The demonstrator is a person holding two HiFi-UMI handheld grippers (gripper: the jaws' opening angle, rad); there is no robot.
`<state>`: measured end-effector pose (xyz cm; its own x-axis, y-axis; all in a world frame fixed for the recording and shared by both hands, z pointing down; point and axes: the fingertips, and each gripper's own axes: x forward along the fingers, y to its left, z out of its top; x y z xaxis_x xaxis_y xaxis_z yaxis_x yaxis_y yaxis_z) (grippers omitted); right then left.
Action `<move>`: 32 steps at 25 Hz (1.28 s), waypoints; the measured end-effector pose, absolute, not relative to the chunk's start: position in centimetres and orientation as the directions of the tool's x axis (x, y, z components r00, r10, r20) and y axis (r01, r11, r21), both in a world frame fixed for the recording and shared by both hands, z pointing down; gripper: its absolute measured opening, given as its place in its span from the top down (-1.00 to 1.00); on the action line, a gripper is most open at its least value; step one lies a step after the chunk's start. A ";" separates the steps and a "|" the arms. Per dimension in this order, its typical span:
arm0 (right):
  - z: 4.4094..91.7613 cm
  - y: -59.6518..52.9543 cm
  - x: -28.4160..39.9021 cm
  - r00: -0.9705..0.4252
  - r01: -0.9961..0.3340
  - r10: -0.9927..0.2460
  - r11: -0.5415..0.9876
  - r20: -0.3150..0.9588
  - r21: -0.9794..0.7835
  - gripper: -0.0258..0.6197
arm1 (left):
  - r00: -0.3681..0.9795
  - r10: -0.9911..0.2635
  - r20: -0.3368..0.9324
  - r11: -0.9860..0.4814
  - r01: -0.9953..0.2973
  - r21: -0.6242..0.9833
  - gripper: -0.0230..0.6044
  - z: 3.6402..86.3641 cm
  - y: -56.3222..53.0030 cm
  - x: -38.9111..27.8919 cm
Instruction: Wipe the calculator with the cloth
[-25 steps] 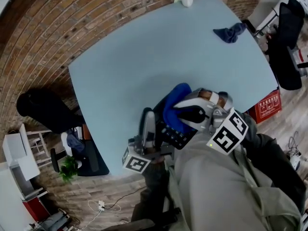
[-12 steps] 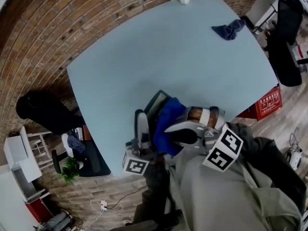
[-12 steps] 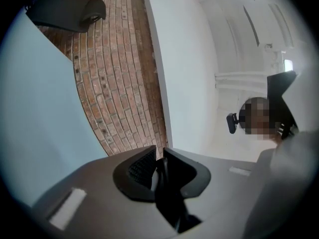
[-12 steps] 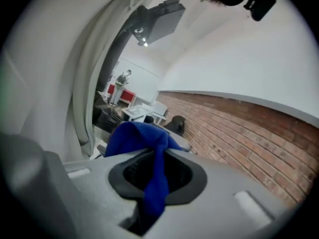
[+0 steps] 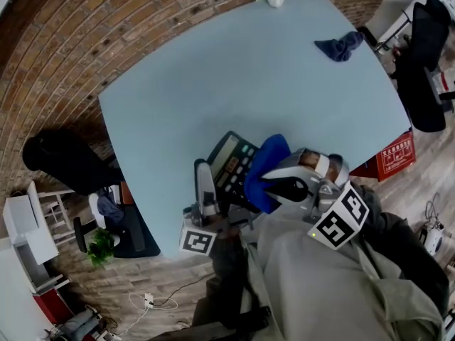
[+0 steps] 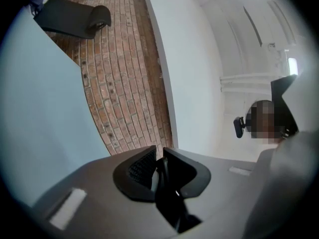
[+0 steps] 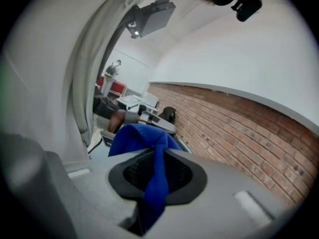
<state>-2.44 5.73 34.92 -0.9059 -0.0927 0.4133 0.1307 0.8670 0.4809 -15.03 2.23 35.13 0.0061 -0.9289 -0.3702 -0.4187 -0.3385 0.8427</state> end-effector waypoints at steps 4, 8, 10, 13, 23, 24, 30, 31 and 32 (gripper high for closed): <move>34.4 10.0 -3.9 -0.921 0.234 0.039 0.851 0.387 0.471 0.76 | -0.048 -0.927 -0.371 -0.325 -0.390 0.862 0.79 35.6 2.3 -16.4; 35.0 8.6 -4.2 -0.920 0.204 0.003 0.856 0.391 0.476 0.76 | -0.089 -0.923 -0.373 -0.313 -0.389 0.866 0.79 35.7 3.2 -17.6; 35.4 5.3 -3.7 -0.913 0.114 -0.099 0.869 0.395 0.481 0.76 | -0.104 -0.923 -0.371 -0.306 -0.389 0.869 0.78 35.8 3.5 -17.9; 35.6 2.6 -3.1 -0.899 0.023 -0.196 0.872 0.392 0.488 0.76 | -0.127 -0.922 -0.367 -0.295 -0.383 0.875 0.78 36.1 4.0 -18.3; 34.6 12.0 -5.6 -0.936 0.215 0.052 0.869 0.349 0.446 0.76 | -0.198 -0.902 -0.384 -0.306 -0.333 0.892 0.79 36.3 4.5 -19.5; 34.5 11.0 -5.4 -0.938 0.189 0.028 0.876 0.345 0.444 0.76 | -0.203 -0.901 -0.384 -0.305 -0.332 0.893 0.79 36.2 4.6 -19.6; 35.0 2.1 -2.3 -0.897 -0.070 -0.268 0.871 0.352 0.486 0.76 | -0.212 -0.904 -0.370 -0.292 -0.326 0.899 0.78 36.3 4.6 -19.7; 35.0 1.9 -2.2 -0.892 -0.083 -0.281 0.872 0.353 0.483 0.76 | -0.218 -0.905 -0.365 -0.286 -0.321 0.903 0.78 36.5 4.7 -19.7; 35.0 2.4 -2.3 -0.895 -0.078 -0.272 0.875 0.354 0.477 0.76 | -0.227 -0.905 -0.359 -0.281 -0.313 0.907 0.78 36.7 4.7 -19.8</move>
<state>-2.26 2.35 35.03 -0.8949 -0.2721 0.3536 -0.0776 0.8754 0.4771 -19.81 4.68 36.73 -0.2268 -0.9055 -0.3588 -0.3128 -0.2811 0.9073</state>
